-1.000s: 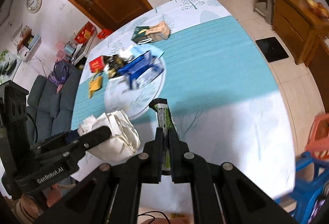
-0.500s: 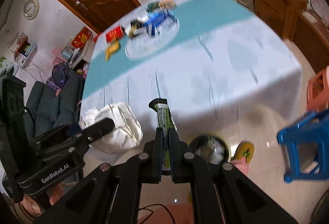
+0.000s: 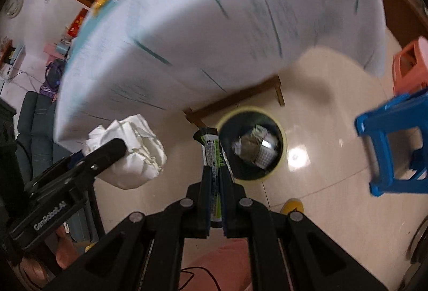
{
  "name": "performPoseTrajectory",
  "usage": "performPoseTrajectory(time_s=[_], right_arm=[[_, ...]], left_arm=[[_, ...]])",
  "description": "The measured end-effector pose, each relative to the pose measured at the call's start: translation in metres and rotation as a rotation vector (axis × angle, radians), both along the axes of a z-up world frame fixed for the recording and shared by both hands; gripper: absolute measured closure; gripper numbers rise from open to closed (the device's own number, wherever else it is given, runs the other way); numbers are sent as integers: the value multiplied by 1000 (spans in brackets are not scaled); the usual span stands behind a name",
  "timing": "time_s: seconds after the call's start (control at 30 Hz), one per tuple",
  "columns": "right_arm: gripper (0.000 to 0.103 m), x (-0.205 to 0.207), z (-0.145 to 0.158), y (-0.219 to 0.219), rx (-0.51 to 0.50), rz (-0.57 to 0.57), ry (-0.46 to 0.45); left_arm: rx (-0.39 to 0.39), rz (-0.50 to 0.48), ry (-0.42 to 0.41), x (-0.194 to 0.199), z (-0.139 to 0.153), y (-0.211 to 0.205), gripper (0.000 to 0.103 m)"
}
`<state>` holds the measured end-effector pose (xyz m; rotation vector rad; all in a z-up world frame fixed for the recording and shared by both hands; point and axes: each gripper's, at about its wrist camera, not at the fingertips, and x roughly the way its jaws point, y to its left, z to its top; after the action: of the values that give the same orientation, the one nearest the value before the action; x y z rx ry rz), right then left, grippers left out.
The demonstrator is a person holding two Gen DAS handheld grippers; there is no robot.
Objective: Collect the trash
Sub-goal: 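Carry the tissue and green-white packet with both tools down over the bin, then open both tools to drop the tissue and packet into the bin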
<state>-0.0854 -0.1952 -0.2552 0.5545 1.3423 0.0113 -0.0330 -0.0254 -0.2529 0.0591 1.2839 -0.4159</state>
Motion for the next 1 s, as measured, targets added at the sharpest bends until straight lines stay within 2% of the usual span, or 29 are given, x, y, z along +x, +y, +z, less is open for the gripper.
performPoseTrajectory(time_s=[0.13, 0.37, 0.43, 0.57, 0.63, 0.7, 0.77, 0.83, 1.0], right_arm=[[98, 1, -66, -10, 27, 3, 45], [94, 17, -156, -12, 49, 27, 62], [94, 25, -179, -10, 53, 37, 56], [88, 39, -214, -9, 48, 44, 56], [88, 45, -225, -9, 49, 48, 60], [82, 49, -231, -7, 44, 58, 63], [61, 51, -232, -6, 28, 67, 58], [53, 51, -231, -5, 20, 73, 50], [53, 50, -217, -4, 26, 84, 52]], left_arm=[[17, 27, 53, 2, -65, -9, 58], [43, 29, 39, 11, -145, -23, 47], [68, 29, 42, 15, -168, -23, 38], [115, 40, 33, 23, -196, -22, 10], [140, 58, 19, 25, -204, -19, 1], [145, 77, 19, 26, -211, -13, 1], [144, 95, 20, 26, -214, -8, 1], [144, 109, 24, 26, -215, -4, 1], [137, 135, 34, 22, -197, -1, 1]])
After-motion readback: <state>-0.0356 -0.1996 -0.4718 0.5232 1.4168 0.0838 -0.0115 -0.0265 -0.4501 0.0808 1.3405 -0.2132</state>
